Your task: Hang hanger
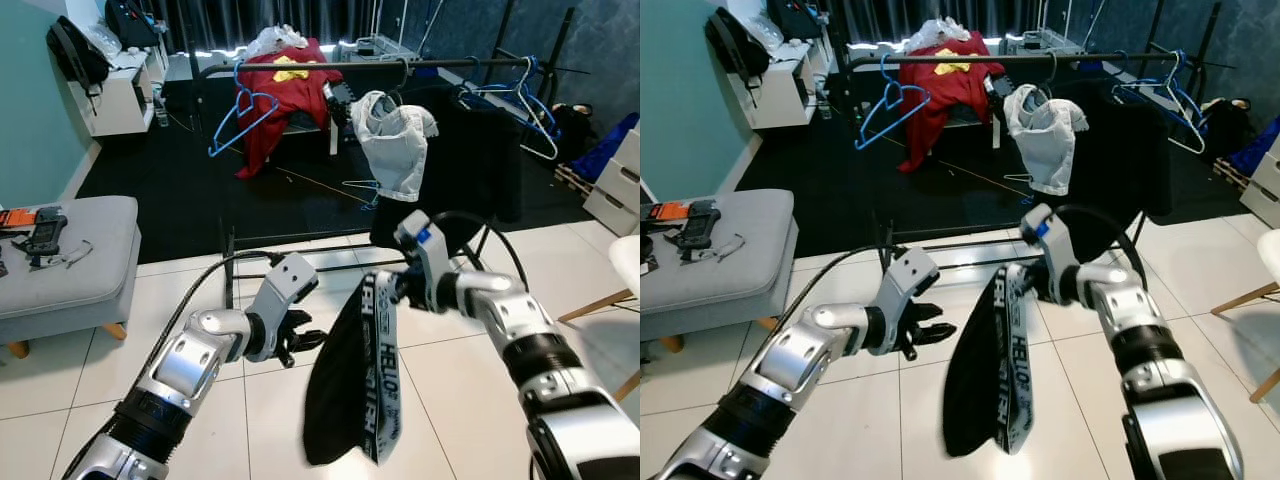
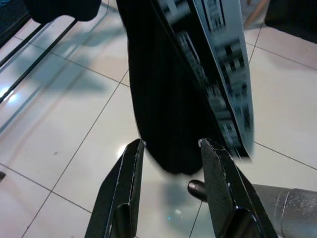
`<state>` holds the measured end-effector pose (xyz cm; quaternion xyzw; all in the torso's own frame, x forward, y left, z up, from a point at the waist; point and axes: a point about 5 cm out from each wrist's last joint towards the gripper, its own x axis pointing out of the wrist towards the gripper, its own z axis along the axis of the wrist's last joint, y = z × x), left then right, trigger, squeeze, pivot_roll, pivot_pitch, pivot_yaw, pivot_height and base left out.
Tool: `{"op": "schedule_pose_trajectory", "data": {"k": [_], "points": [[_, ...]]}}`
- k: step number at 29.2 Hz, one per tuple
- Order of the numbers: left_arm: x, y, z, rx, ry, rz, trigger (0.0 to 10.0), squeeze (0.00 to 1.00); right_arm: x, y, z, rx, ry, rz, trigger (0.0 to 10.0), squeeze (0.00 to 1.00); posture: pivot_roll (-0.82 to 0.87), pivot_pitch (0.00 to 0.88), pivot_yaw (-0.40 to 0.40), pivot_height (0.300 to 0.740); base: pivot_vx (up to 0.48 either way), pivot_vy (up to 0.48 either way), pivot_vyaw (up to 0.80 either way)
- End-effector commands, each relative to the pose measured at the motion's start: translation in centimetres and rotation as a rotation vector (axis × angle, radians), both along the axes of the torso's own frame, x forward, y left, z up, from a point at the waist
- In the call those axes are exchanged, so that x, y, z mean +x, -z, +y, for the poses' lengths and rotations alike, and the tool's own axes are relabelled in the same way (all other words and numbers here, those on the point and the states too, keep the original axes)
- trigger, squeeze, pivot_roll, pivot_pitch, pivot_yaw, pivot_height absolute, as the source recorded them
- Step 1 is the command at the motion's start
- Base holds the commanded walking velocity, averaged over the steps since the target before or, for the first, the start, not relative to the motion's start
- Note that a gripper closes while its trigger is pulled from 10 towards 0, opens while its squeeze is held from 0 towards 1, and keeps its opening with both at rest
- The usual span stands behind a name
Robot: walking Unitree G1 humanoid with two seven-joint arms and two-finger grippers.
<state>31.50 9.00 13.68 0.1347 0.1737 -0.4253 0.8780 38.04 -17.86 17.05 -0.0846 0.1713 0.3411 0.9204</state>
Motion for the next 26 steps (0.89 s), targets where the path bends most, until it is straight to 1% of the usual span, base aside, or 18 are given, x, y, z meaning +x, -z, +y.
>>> {"op": "schedule_pose_trajectory", "data": {"k": [1, 3, 4, 5, 6, 10, 16, 17, 18, 21, 22, 24, 26], "points": [[-0.2, 0.4, 0.3, 0.029, -0.012, -0.005, 10.0, 0.0, 0.1, 0.4, -0.2, 0.009, 0.041, 0.029, 0.0, 0.0, -0.15, 0.07, -0.04, 0.74, 0.0, 0.0, 0.0], [0.0, 0.4, 0.7, 0.044, -0.029, -0.028, 10.0, 0.0, 0.3, 0.2, -0.3, 0.009, 0.075, 0.042, 0.0, 0.0, -0.15, 0.071, -0.041, 0.74, 0.0, 0.0, 0.0], [0.0, 0.4, 0.7, 0.044, -0.029, -0.028, 10.0, 0.0, 0.3, 0.2, -0.3, 0.009, 0.075, 0.042, 0.0, 0.0, -0.15, 0.071, -0.041, 0.74, 0.0, 0.0, 0.0], [0.0, 0.2, 0.7, 0.041, -0.031, -0.038, 10.0, 0.0, 0.4, 0.1, -0.6, 0.016, 0.114, 0.067, 0.0, 0.0, -0.15, 0.073, -0.041, 0.74, 0.0, 0.0, 0.0], [0.0, 0.2, 0.7, 0.041, -0.031, -0.038, 10.0, 0.0, 0.4, 0.1, -0.6, 0.016, 0.114, 0.067, 0.0, 0.0, -0.15, 0.073, -0.041, 0.74, 0.0, 0.0, 0.0], [0.0, 0.0, 0.5, 0.029, -0.02, -0.042, 10.0, 0.0, 0.5, 0.1, -0.9, 0.007, 0.147, 0.083, 0.0, 0.0, -0.15, 0.072, -0.04, 0.74, 0.0, 0.0, 0.0], [0.1, -0.3, -0.2, 0.015, -0.002, -0.046, 10.0, 0.0, 0.8, 0.1, -1.6, -0.007, 0.247, 0.102, 0.0, 0.0, -0.16, 0.068, -0.041, 0.74, 0.0, 0.0, 0.0], [0.1, -0.3, -0.2, 0.015, -0.002, -0.046, 10.0, 0.0, 0.8, 0.1, -1.6, -0.007, 0.247, 0.102, 0.0, 0.0, -0.16, 0.068, -0.041, 0.74, 0.0, 0.0, 0.0], [0.1, -0.4, -0.3, 0.014, 0.001, -0.05, 10.0, 0.0, 1.0, -0.1, -1.7, -0.002, 0.28, 0.102, 0.0, 0.0, -0.16, 0.065, -0.043, 0.74, 0.0, 0.0, 0.0], [0.1, -0.4, -0.3, 0.014, 0.003, -0.052, 10.0, 0.0, 1.0, -0.1, -1.8, 0.001, 0.292, 0.103, 0.0, 0.0, -0.16, 0.065, -0.043, 0.74, 0.0, 0.0, 0.0], [0.1, -0.4, -0.4, 0.01, 0.012, -0.054, 10.0, 0.0, 1.1, -0.2, -1.8, 0.007, 0.313, 0.101, 0.0, 0.0, -0.16, 0.058, -0.047, 0.74, 0.0, 0.0, 0.0], [-0.1, -0.6, -0.5, 0.0, 0.027, -0.062, 10.0, 0.0, 1.3, -0.5, -1.8, 0.029, 0.349, 0.094, 0.0, 0.0, -0.15, 0.056, -0.05, 0.74, 0.0, 0.0, 0.0], [-0.1, -0.6, -0.5, 0.0, 0.026, -0.079, 10.0, 0.0, 1.5, -0.7, -1.7, 0.054, 0.36, 0.079, 0.0, 0.0, -0.15, 0.051, -0.053, 0.74, 0.0, 0.0, 0.0]]}}
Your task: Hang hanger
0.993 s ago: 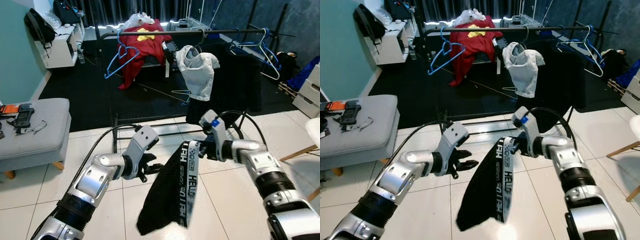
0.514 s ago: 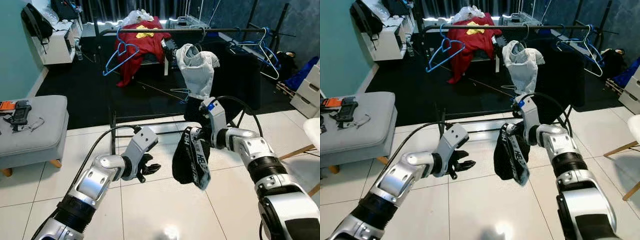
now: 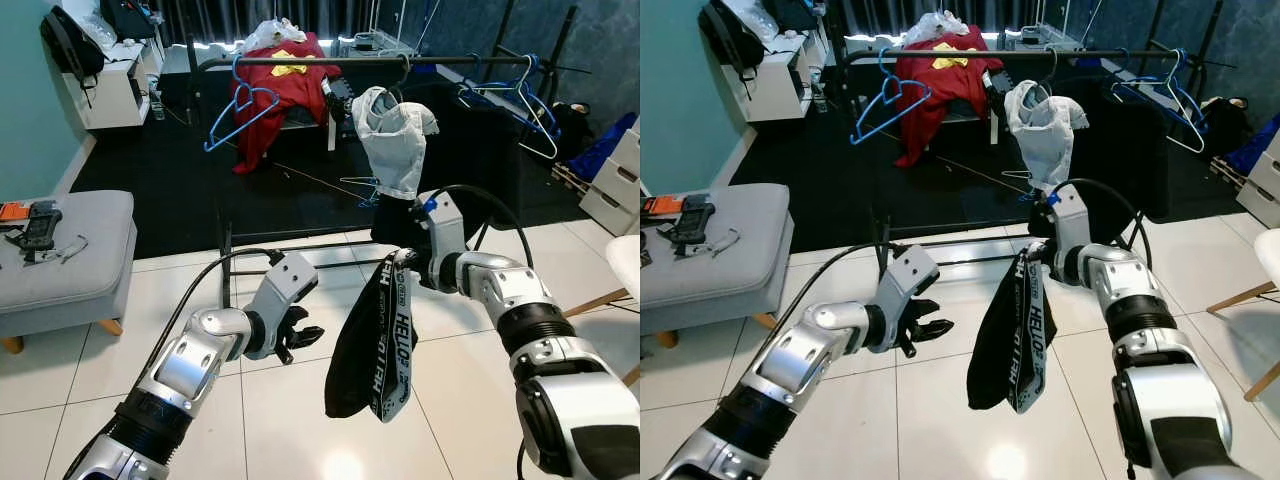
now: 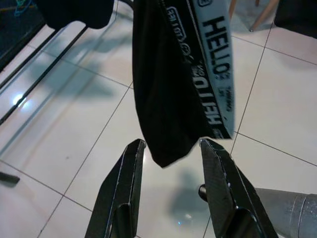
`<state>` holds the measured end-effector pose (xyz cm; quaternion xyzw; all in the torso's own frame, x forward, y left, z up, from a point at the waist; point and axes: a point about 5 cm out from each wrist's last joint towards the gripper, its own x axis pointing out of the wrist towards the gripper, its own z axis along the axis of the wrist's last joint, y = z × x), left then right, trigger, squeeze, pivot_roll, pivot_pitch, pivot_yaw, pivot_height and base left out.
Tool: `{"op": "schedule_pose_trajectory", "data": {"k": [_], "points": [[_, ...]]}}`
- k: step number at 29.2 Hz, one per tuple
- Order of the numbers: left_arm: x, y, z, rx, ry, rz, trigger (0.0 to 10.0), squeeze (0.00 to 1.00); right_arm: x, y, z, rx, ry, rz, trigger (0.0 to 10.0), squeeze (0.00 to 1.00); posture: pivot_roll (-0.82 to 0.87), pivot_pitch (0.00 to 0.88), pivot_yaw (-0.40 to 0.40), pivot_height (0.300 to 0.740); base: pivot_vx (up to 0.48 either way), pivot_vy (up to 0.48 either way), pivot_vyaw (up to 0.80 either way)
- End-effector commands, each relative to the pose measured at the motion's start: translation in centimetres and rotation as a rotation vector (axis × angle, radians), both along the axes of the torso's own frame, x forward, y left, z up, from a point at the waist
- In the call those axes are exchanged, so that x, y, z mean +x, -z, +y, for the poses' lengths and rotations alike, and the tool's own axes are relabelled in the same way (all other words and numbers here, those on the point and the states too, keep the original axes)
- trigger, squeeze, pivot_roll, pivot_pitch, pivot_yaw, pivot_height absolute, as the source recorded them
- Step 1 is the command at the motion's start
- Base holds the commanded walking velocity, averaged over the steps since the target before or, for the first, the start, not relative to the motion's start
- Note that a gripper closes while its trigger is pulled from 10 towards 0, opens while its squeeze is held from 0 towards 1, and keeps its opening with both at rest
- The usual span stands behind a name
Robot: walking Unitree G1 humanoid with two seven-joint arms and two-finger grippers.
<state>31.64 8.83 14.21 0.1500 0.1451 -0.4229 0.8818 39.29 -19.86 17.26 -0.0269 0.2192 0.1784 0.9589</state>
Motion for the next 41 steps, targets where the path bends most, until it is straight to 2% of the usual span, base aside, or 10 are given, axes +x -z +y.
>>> {"op": "schedule_pose_trajectory", "data": {"k": [1, 10, 13, 14, 17, 20, 32, 34, 39, 41], "points": [[-0.2, -0.1, -0.3, 0.003, 0.013, -0.03, 10.0, 0.0, 0.3, -0.7, 0.5, 0.035, 0.0, -0.029, 0.0, 0.0, -0.15, 0.051, -0.053, 0.74, 0.0, 0.0, 0.0], [-0.5, 0.3, -0.4, 0.043, 0.035, -0.064, 10.0, 0.0, 0.3, -0.4, -0.1, 0.009, 0.044, -0.021, 0.0, 0.0, -0.15, 0.042, -0.053, 0.74, 0.0, 0.0, 0.0], [-0.6, 0.7, -0.2, 0.078, 0.045, -0.071, 10.0, 0.0, -0.2, 0.4, -1.8, -0.301, -0.011, -0.046, 0.0, 0.0, -0.15, 0.038, -0.051, 0.74, 0.0, 0.0, 0.0], [-0.6, 0.7, -0.2, 0.078, 0.045, -0.071, 10.0, 0.0, -0.2, 0.4, -1.8, -0.301, -0.011, -0.046, 0.0, 0.0, -0.15, 0.038, -0.051, 0.74, 0.0, 0.0, 0.0], [-0.7, 0.9, 0.4, 0.143, 0.066, -0.104, 10.0, 0.0, -3.0, 2.7, -2.6, -0.678, -0.589, -0.058, 0.0, 0.0, -0.14, 0.038, -0.049, 0.74, 0.0, 0.0, 0.0], [-0.7, 1.0, 0.7, 0.164, 0.076, -0.116, 10.0, 0.0, -4.5, 4.0, -3.6, -0.756, -0.758, 0.027, 0.0, 0.0, -0.15, 0.043, -0.044, 0.74, 0.0, 0.0, 0.0], [-0.9, 1.5, 0.7, 0.177, 0.109, -0.103, 10.0, 0.0, -5.5, 3.2, -2.9, -0.13, -0.645, 0.119, 0.0, 0.0, -0.16, 0.055, -0.018, 0.74, 0.0, 0.0, 0.0], [-0.8, 1.5, 0.6, 0.178, 0.114, -0.105, 10.0, 0.0, -4.6, 3.5, -3.0, 0.01, -0.492, 0.125, 0.0, 0.0, -0.16, 0.056, -0.014, 0.74, 0.0, 0.0, 0.0], [-0.8, 1.5, 0.5, 0.179, 0.126, -0.106, 10.0, 0.0, -3.5, 5.8, -7.4, 0.367, 0.454, 0.047, 0.0, 0.0, -0.15, 0.053, -0.009, 0.74, 0.0, 0.0, 0.0], [-0.8, 1.5, 0.5, 0.18, 0.128, -0.106, 10.0, 0.0, -3.8, 6.1, -8.0, 0.405, 0.543, 0.048, 0.0, 0.0, -0.15, 0.053, -0.009, 0.74, 0.0, 0.0, 0.0]]}}
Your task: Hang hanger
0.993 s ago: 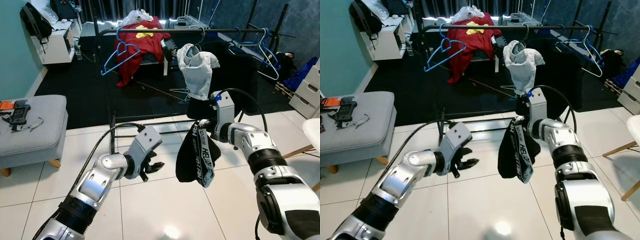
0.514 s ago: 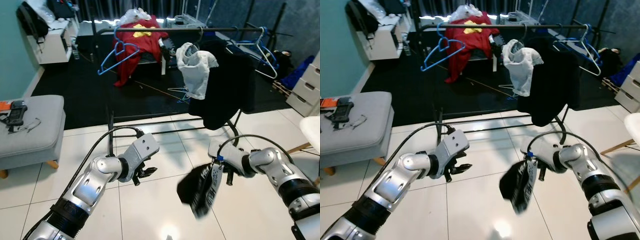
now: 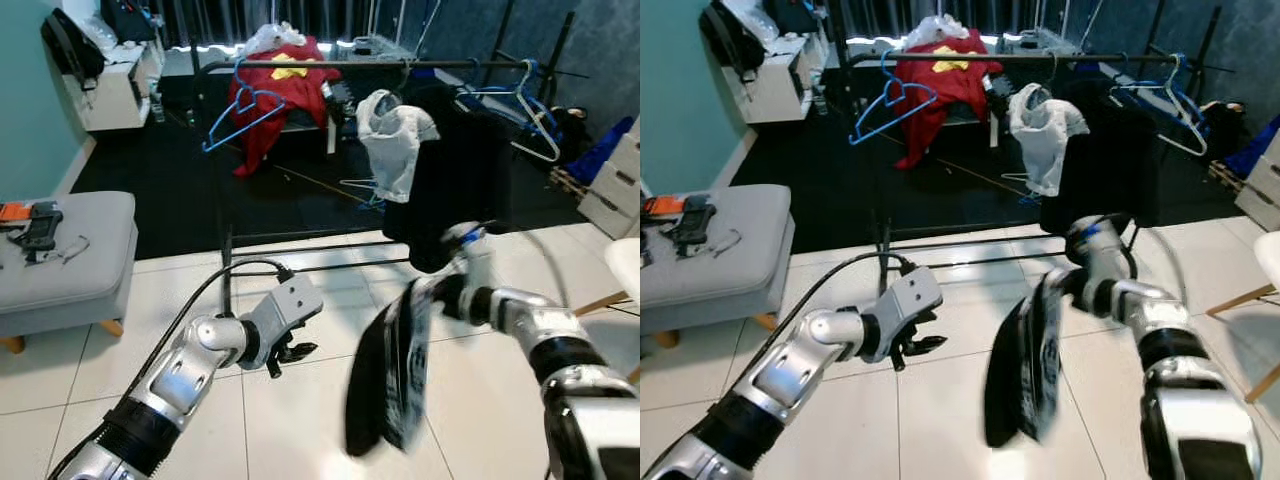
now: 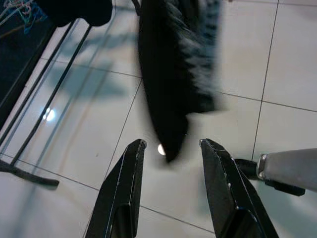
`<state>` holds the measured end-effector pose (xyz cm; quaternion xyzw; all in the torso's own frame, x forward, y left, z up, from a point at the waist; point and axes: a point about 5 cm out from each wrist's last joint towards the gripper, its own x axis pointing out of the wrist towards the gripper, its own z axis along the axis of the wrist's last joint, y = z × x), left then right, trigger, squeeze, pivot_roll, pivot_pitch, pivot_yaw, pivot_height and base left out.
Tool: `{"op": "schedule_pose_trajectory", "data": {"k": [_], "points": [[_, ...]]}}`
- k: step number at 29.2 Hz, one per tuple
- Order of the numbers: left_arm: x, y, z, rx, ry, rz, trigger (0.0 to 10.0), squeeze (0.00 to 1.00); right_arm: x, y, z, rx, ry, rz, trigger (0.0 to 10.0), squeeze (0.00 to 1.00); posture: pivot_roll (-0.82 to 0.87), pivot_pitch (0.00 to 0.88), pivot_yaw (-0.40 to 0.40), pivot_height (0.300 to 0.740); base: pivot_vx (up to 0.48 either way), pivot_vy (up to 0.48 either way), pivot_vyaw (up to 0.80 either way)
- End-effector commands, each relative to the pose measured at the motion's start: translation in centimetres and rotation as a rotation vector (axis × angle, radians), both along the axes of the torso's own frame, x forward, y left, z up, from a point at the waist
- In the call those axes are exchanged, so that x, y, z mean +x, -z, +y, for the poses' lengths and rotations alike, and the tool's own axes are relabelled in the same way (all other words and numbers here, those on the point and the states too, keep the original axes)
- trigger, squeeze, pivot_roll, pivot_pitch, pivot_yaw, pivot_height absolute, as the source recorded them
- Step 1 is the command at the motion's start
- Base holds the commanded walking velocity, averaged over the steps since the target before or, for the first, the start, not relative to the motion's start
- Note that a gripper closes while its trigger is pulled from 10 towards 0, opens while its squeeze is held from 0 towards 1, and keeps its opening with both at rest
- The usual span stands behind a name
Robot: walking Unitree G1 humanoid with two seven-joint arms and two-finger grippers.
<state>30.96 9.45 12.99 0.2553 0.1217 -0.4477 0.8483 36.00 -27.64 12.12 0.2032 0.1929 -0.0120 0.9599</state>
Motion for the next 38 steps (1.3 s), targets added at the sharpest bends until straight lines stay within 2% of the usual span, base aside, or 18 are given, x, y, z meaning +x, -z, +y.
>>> {"op": "schedule_pose_trajectory", "data": {"k": [1, 2, 3, 4, 5, 6, 9, 12, 21, 26, 38], "points": [[-0.1, 0.3, -0.1, 0.015, 0.017, 0.009, 10.0, 0.0, -1.0, 1.7, -0.9, 0.127, 0.196, 0.038, 0.0, 0.0, -0.15, 0.054, -0.008, 0.74, 0.0, 0.0, 0.0], [-0.1, 0.3, -0.1, 0.015, 0.017, 0.009, 10.0, 0.0, -1.0, 1.7, -0.9, 0.127, 0.196, 0.038, 0.0, 0.0, -0.15, 0.054, -0.008, 0.74, 0.0, 0.0, 0.0], [-0.1, 0.4, 0.0, 0.022, 0.019, 0.01, 10.0, 0.0, -1.6, 2.5, -1.4, 0.22, 0.306, 0.049, 0.0, 0.0, -0.15, 0.055, -0.004, 0.74, 0.0, 0.0, 0.0], [-0.1, 0.4, 0.0, 0.022, 0.019, 0.01, 10.0, 0.0, -1.6, 2.5, -1.4, 0.22, 0.306, 0.049, 0.0, 0.0, -0.15, 0.055, -0.004, 0.74, 0.0, 0.0, 0.0], [-0.2, 0.4, 0.1, 0.028, 0.02, 0.011, 10.0, 0.0, -2.0, 3.1, -1.7, 0.285, 0.383, 0.061, 0.0, 0.0, -0.15, 0.055, -0.004, 0.74, 0.0, 0.0, 0.0], [-0.2, 0.4, 0.1, 0.028, 0.02, 0.011, 10.0, 0.0, -2.0, 3.1, -1.7, 0.285, 0.383, 0.061, 0.0, 0.0, -0.15, 0.055, -0.004, 0.74, 0.0, 0.0, 0.0], [-0.2, 0.6, 0.3, 0.055, 0.03, 0.013, 10.0, 0.0, -3.0, 4.8, -1.7, 0.43, 0.564, 0.133, 0.0, 0.0, -0.14, 0.054, -0.002, 0.74, 0.0, 0.0, 0.0], [-0.2, 0.6, 0.4, 0.061, 0.032, 0.013, 10.0, 0.0, -3.2, 5.2, -1.5, 0.46, 0.599, 0.154, 0.0, 0.0, -0.14, 0.055, -0.001, 0.74, 0.0, 0.0, 0.0], [-0.5, 0.9, 0.4, 0.084, 0.058, 0.028, 10.0, 0.0, -2.6, 4.6, -1.3, 0.441, 0.634, 0.175, 0.0, 0.0, -0.14, 0.054, 0.002, 0.74, 0.0, 0.0, 0.0], [-0.6, 1.1, 0.6, 0.107, 0.075, 0.037, 10.0, 0.0, -2.6, 4.6, -1.2, 0.465, 0.678, 0.188, 0.0, 0.0, -0.14, 0.055, 0.005, 0.74, 0.0, 0.0, 0.0], [-0.5, 1.2, 0.8, 0.128, 0.079, 0.033, 10.0, 0.0, -2.5, 4.4, -1.2, 0.446, 0.657, 0.19, 0.0, 0.0, -0.14, 0.055, 0.008, 0.74, 0.0, 0.0, 0.0]]}}
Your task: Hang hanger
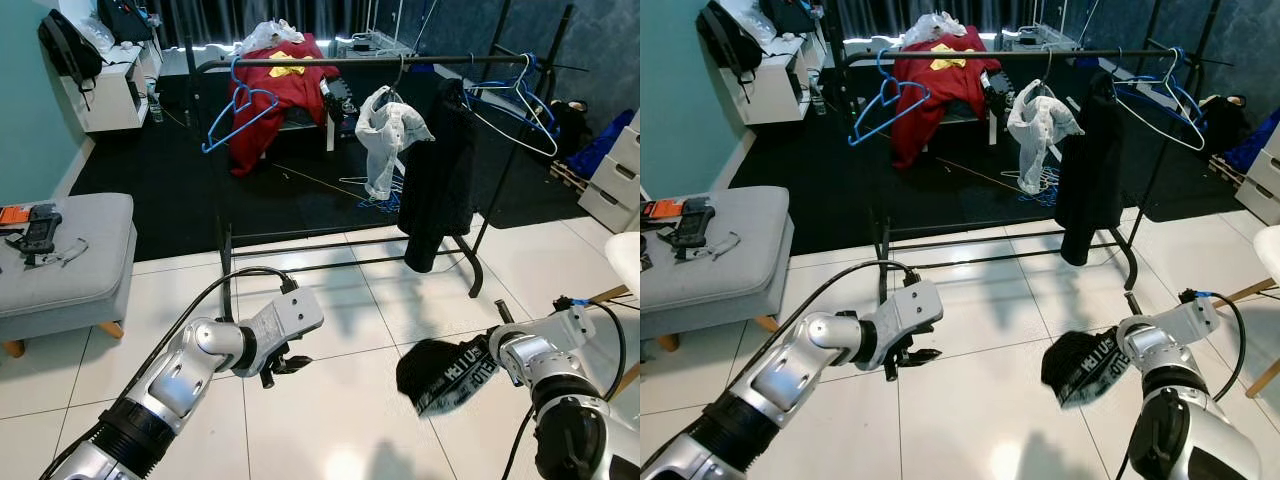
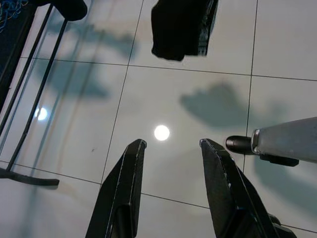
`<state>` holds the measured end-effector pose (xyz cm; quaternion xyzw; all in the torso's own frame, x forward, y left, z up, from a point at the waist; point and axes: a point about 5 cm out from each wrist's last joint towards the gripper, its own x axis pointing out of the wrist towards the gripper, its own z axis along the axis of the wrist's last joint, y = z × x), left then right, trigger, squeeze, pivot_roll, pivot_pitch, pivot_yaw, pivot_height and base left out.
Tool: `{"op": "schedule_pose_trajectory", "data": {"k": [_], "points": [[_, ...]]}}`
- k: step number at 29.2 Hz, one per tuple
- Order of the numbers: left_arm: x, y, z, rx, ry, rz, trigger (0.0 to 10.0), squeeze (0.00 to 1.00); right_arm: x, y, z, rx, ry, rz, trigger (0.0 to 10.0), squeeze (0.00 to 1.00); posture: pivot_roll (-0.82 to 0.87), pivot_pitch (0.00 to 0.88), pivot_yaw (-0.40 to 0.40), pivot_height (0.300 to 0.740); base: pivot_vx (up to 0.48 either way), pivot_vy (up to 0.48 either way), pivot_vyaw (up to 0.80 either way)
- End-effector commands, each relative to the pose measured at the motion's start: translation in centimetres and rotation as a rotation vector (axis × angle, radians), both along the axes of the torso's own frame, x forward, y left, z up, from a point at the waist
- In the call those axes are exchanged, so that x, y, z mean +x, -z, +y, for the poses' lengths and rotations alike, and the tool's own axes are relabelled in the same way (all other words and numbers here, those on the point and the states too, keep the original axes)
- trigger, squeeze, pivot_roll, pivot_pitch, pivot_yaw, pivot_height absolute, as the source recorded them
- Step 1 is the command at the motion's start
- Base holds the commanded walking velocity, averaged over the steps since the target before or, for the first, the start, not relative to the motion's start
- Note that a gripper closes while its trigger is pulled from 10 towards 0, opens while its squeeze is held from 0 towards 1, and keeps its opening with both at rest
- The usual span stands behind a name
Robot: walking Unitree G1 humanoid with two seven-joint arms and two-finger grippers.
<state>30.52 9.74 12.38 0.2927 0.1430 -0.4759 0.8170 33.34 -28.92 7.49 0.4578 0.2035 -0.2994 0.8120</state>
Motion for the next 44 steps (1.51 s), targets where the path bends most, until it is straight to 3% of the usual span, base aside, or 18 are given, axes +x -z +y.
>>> {"op": "schedule_pose_trajectory", "data": {"k": [1, 10, 11, 12, 14, 15, 16, 18, 20, 24, 30, 33, 37, 38, 40, 41, 42, 44], "points": [[-0.1, 0.5, 0.5, 0.037, 0.005, 0.007, 10.0, 0.0, 0.2, -0.3, 0.1, -0.005, -0.011, -0.005, 0.0, 0.0, -0.14, 0.055, 0.008, 0.74, 0.0, 0.0, 0.0], [0.0, 0.5, 0.5, 0.041, 0.009, 0.001, 10.0, 0.0, 0.4, -0.8, -0.2, -0.074, -0.062, -0.019, 0.0, 0.0, -0.13, 0.047, 0.012, 0.74, 0.0, 0.0, 0.0], [0.0, 0.4, 0.5, 0.041, 0.01, 0.0, 10.0, 0.0, 0.7, -1.2, 0.1, -0.127, -0.127, -0.039, 0.0, 0.0, -0.13, 0.047, 0.012, 0.74, 0.0, 0.0, 0.0], [0.0, 0.4, 0.5, 0.042, 0.012, -0.003, 10.0, 0.0, 1.4, -1.8, 0.8, -0.249, -0.277, -0.081, 0.0, 0.0, -0.13, 0.044, 0.013, 0.74, 0.0, 0.0, 0.0], [0.1, 0.0, 0.5, 0.031, 0.007, -0.026, 10.0, 0.0, 2.4, -2.8, 3.2, -0.557, -0.716, -0.158, 0.0, 0.0, -0.13, 0.042, 0.017, 0.74, 0.0, 0.0, 0.0], [0.1, 0.0, 0.5, 0.031, 0.007, -0.026, 10.0, 0.0, 2.4, -2.8, 3.2, -0.557, -0.716, -0.158, 0.0, 0.0, -0.13, 0.042, 0.017, 0.74, 0.0, 0.0, 0.0], [0.3, -0.3, 0.5, 0.023, 0.004, -0.036, 10.0, 0.0, 2.6, -3.1, 4.1, -0.687, -0.878, -0.167, 0.0, 0.0, -0.13, 0.04, 0.018, 0.74, 0.0, 0.0, 0.0], [0.3, -0.3, 0.5, 0.023, 0.004, -0.036, 10.0, 0.0, 2.6, -3.1, 4.1, -0.687, -0.878, -0.167, 0.0, 0.0, -0.13, 0.04, 0.018, 0.74, 0.0, 0.0, 0.0], [0.6, -1.0, 0.5, 0.0, -0.006, -0.054, 10.0, 0.0, 3.0, -4.4, 5.1, -0.872, -1.102, -0.248, 0.0, 0.0, -0.13, 0.035, 0.017, 0.74, 0.0, 0.0, 0.0], [0.9, -1.0, 0.8, 0.005, -0.02, -0.059, 10.0, 0.0, 3.0, -6.3, 6.1, -0.973, -1.297, -0.393, 0.0, 0.0, -0.13, 0.032, 0.021, 0.74, 0.0, 0.0, 0.0], [1.2, -0.9, 2.1, 0.002, -0.069, -0.065, 10.0, 0.0, 2.5, -8.3, 6.3, -1.076, -1.485, -0.506, 0.0, 0.0, -0.13, 0.036, 0.014, 0.74, 0.0, 0.0, 0.0], [1.1, -0.9, 2.9, -0.141, -0.112, -0.019, 10.0, 0.0, 1.4, -10.3, 6.3, -1.19, -1.701, -0.63, 0.0, 0.0, -0.14, 0.052, 0.002, 0.74, 0.0, 0.0, 0.0], [0.9, -0.6, 3.2, -0.187, -0.118, 0.003, 10.0, 0.0, 0.7, -10.7, 6.3, -1.242, -1.802, -0.671, 0.0, 0.0, -0.14, 0.052, 0.002, 0.74, 0.0, 0.0, 0.0], [0.7, -0.2, 3.4, -0.191, -0.122, 0.015, 10.0, 0.6, 0.4, -10.8, 6.3, -1.259, -1.859, -0.682, 0.0, 0.0, -0.15, 0.06, -0.001, 0.74, 0.0, 0.0, 0.0], [0.5, 0.1, 3.7, -0.189, -0.124, 0.026, 10.0, 0.6, 0.2, -11.0, 6.2, -1.272, -1.89, -0.688, 0.0, 0.0, -0.15, 0.065, -0.003, 0.74, 0.0, 0.0, 0.0], [0.2, 0.4, 4.1, -0.197, -0.129, 0.047, 10.0, 1.0, 0.0, -11.4, 6.0, -1.302, -1.945, -0.692, 0.0, 0.0, -0.15, 0.07, -0.007, 0.74, 0.0, 0.0, 0.0], [0.2, 0.4, 4.1, -0.197, -0.129, 0.047, 10.0, 1.0, 0.0, -11.4, 6.0, -1.302, -1.945, -0.692, 0.0, 0.0, -0.15, 0.07, -0.007, 0.74, 0.0, 0.0, 0.0], [0.0, 0.5, 4.9, -0.247, -0.157, 0.077, 10.0, 1.0, -0.5, -12.3, 6.1, -1.339, -2.076, -0.739, 0.0, 0.0, -0.15, 0.077, -0.017, 0.74, 0.0, 0.0, 0.0]]}}
